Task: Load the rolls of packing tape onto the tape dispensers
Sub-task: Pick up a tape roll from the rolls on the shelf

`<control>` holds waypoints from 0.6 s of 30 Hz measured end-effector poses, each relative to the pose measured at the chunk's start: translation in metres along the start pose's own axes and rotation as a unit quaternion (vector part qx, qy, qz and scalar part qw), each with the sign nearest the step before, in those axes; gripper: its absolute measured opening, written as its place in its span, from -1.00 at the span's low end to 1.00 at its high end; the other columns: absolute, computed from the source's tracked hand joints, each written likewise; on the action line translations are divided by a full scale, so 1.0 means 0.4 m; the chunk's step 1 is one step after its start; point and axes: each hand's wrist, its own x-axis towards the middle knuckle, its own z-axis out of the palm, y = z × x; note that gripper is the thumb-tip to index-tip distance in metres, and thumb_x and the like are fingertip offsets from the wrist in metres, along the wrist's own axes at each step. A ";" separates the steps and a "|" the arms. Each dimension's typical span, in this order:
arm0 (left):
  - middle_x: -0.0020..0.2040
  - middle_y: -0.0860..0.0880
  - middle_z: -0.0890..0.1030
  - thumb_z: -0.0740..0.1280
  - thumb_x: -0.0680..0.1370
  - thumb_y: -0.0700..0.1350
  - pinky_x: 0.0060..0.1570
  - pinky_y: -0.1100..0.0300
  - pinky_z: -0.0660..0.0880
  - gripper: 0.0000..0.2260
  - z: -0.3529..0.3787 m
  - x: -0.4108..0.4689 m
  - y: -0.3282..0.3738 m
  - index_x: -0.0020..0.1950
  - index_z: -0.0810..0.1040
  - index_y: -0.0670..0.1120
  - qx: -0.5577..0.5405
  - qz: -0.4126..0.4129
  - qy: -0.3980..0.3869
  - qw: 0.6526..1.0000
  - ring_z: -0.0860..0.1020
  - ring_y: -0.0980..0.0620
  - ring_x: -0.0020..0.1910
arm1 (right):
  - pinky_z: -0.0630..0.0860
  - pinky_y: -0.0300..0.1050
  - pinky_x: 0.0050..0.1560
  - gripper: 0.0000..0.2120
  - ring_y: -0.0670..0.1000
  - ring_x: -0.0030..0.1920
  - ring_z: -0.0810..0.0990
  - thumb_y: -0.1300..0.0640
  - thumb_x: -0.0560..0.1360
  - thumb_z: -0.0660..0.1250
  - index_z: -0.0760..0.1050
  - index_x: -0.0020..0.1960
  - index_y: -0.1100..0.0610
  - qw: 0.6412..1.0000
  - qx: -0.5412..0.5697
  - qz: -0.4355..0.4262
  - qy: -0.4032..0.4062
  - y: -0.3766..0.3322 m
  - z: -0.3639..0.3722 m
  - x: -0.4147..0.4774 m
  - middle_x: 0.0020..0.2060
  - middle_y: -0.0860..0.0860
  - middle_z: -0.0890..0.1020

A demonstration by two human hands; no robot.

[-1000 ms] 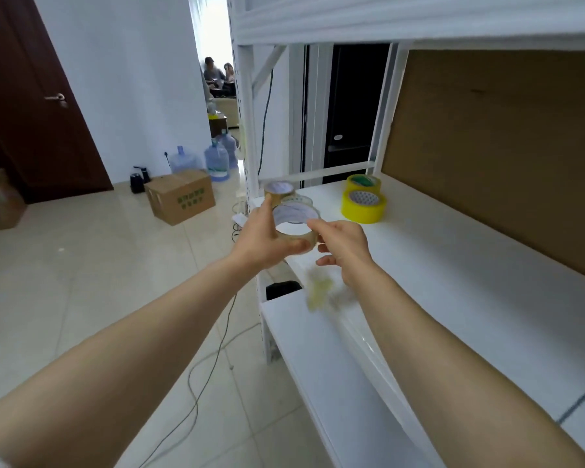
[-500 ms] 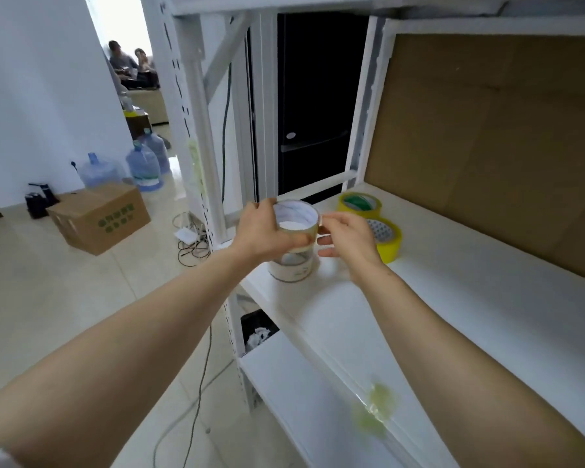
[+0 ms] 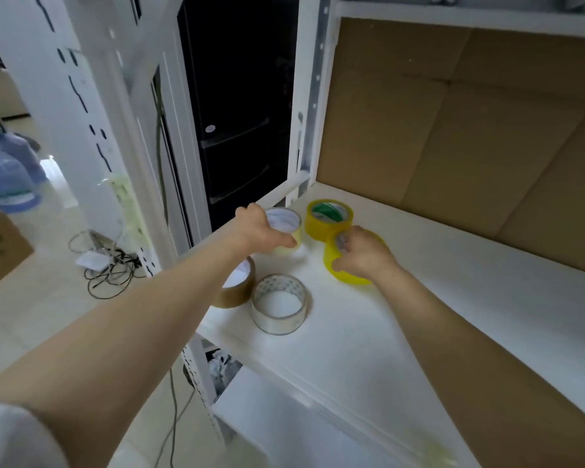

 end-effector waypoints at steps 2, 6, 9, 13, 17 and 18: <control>0.27 -0.18 0.39 0.47 0.34 0.14 0.04 0.11 0.46 -0.24 0.013 0.030 0.005 0.36 0.28 -0.24 0.025 0.002 -0.013 1.000 0.45 -0.12 0.21 | 0.49 -0.13 -0.07 -0.64 0.09 0.05 0.54 0.06 0.28 0.47 0.48 0.02 0.10 0.996 -0.078 -0.001 -0.041 0.006 0.008 0.007 -0.02 0.07 0.54; 0.32 -0.17 0.35 0.48 0.35 0.09 0.00 0.17 0.42 -0.25 0.031 0.069 0.017 0.38 0.26 -0.24 0.054 0.013 -0.042 0.998 0.42 -0.09 0.26 | 0.40 -0.10 0.25 -0.46 0.10 0.32 0.43 0.07 0.39 0.42 0.36 0.32 0.14 0.985 -0.165 0.012 -0.058 0.016 0.028 0.020 0.30 0.08 0.46; 0.31 -0.16 0.37 0.50 0.33 0.11 -0.03 0.20 0.39 -0.22 0.043 0.091 0.018 0.38 0.26 -0.24 0.089 0.025 -0.061 0.994 0.43 -0.08 0.26 | 0.34 -0.06 0.32 -0.48 0.11 0.39 0.35 0.15 0.48 0.31 0.28 0.40 0.11 0.983 -0.174 0.028 -0.052 0.020 0.033 0.033 0.38 0.08 0.38; 0.33 -0.18 0.36 0.49 0.29 0.17 0.04 0.17 0.42 -0.15 0.064 0.110 0.010 0.40 0.25 -0.26 0.143 0.045 -0.102 0.983 0.42 -0.11 0.27 | 0.42 -0.04 0.26 -0.47 0.13 0.36 0.38 0.09 0.46 0.34 0.31 0.40 0.09 0.988 -0.140 0.042 -0.041 0.028 0.037 0.033 0.36 0.08 0.40; 0.50 -0.25 0.10 0.44 0.34 0.23 0.28 0.11 0.33 0.02 0.050 0.116 0.020 0.51 -0.05 -0.26 0.186 0.063 -0.146 0.970 0.19 -0.17 0.46 | 0.41 -0.09 0.20 -0.43 0.12 0.32 0.41 0.05 0.41 0.40 0.35 0.38 0.10 0.999 -0.011 0.050 -0.009 0.044 0.022 0.010 0.32 0.09 0.44; 0.53 -0.24 0.02 0.43 0.33 0.26 0.36 0.09 0.28 0.08 0.040 0.114 0.027 0.52 -0.13 -0.25 0.189 0.075 -0.152 0.967 0.10 -0.18 0.50 | 0.41 -0.09 0.17 -0.43 0.13 0.28 0.44 0.05 0.38 0.42 0.39 0.35 0.15 0.997 0.058 0.056 0.018 0.045 0.016 -0.002 0.27 0.12 0.49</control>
